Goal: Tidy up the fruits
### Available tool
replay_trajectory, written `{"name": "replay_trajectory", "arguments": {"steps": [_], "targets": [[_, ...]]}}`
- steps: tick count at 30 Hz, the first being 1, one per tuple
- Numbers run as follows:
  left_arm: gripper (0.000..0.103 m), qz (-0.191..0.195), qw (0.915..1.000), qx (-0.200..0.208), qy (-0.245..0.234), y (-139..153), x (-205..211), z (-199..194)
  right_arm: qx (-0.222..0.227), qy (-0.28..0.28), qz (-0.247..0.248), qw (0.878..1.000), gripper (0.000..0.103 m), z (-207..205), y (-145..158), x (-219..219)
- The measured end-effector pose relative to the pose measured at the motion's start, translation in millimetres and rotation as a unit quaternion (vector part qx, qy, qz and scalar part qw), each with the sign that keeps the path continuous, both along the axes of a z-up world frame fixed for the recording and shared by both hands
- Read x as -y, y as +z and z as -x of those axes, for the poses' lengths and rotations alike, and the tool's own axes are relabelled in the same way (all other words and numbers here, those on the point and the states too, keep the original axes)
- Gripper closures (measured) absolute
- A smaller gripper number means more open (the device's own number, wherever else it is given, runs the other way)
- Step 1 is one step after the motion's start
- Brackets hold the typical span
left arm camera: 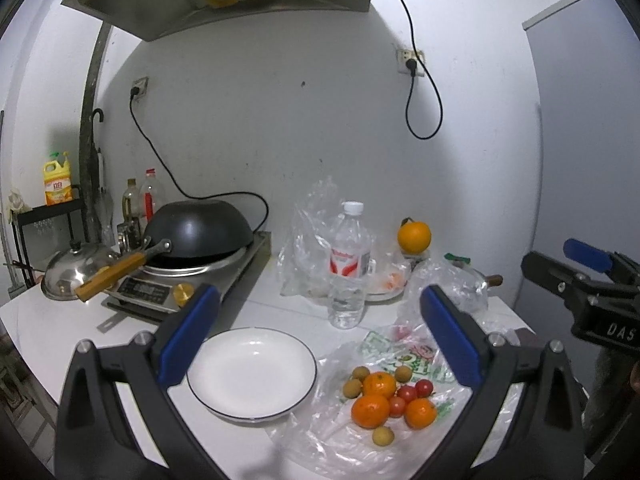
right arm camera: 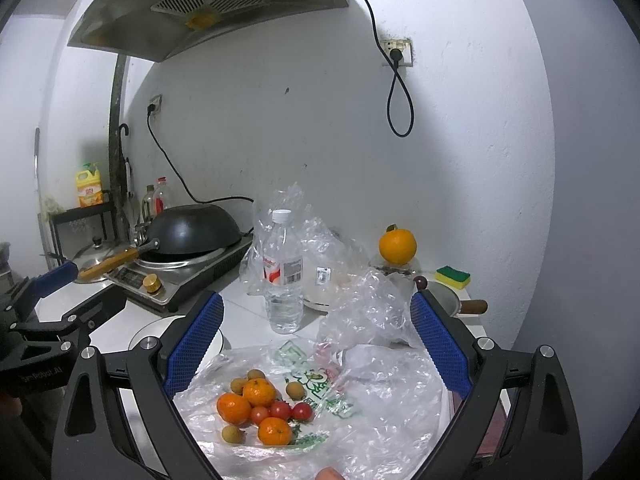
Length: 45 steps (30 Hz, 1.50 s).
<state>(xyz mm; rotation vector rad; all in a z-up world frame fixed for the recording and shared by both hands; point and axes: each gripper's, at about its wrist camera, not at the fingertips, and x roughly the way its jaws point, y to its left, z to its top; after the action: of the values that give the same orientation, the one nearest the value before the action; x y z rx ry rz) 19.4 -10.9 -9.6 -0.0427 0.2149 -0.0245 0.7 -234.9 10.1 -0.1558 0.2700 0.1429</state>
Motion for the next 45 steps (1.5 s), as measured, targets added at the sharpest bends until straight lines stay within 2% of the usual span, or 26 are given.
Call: {"name": "replay_trajectory", "arguments": {"steps": [45], "targets": [[0.002, -0.010, 0.9999, -0.010, -0.003, -13, 1, -7, -0.023, 0.005, 0.007, 1.000, 0.007, -13, -12, -5]]}}
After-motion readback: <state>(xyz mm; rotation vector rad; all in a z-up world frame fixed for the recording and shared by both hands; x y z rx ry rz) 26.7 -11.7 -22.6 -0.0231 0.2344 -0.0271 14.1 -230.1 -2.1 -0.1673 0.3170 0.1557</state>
